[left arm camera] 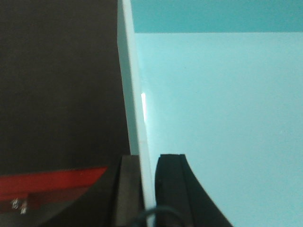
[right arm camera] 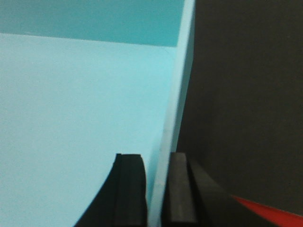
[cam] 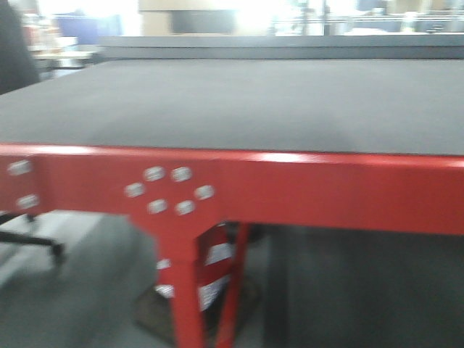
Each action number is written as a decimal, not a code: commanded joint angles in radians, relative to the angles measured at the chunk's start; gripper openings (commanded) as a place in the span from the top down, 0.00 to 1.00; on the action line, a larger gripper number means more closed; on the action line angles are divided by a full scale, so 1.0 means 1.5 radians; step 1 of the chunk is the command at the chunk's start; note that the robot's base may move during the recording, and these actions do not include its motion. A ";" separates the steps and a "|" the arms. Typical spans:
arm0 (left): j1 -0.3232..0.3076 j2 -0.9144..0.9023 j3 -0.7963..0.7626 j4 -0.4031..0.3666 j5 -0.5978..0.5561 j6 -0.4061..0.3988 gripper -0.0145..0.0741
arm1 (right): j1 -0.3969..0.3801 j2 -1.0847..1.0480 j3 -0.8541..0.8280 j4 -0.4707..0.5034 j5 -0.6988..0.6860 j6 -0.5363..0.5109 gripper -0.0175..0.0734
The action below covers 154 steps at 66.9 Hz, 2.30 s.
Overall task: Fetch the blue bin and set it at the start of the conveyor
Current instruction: 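Carry the teal bin over the grey conveyor belt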
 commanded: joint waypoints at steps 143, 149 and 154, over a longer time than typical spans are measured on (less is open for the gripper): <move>0.004 -0.008 -0.005 0.037 -0.020 0.008 0.96 | -0.007 -0.014 -0.007 -0.031 -0.018 -0.016 0.98; 0.004 -0.008 -0.005 0.037 -0.020 0.008 0.96 | -0.007 -0.014 -0.007 -0.031 -0.018 -0.016 0.98; 0.004 -0.008 -0.005 0.036 -0.026 0.008 0.96 | -0.007 -0.014 -0.007 -0.031 -0.018 -0.016 0.98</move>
